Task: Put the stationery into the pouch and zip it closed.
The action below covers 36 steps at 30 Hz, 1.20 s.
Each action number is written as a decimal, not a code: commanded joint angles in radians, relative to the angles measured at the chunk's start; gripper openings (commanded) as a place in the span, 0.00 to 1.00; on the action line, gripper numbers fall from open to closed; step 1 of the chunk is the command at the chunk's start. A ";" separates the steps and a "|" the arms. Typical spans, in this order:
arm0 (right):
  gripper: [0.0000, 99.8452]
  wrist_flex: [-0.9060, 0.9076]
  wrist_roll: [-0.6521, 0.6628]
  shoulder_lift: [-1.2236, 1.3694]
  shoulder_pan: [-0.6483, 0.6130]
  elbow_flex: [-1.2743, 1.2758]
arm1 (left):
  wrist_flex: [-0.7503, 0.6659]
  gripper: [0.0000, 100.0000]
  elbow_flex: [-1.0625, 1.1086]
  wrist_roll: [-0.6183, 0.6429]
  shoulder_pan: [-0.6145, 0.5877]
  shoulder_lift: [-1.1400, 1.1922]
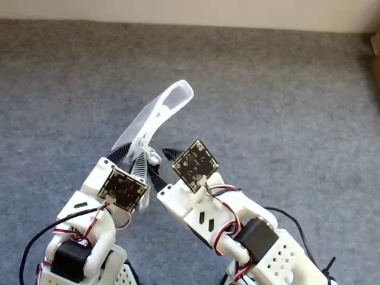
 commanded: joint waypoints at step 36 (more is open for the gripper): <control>0.01 -0.074 -0.064 0.130 0.306 -0.206 | 0.025 0.01 -0.004 0.011 -0.008 -0.002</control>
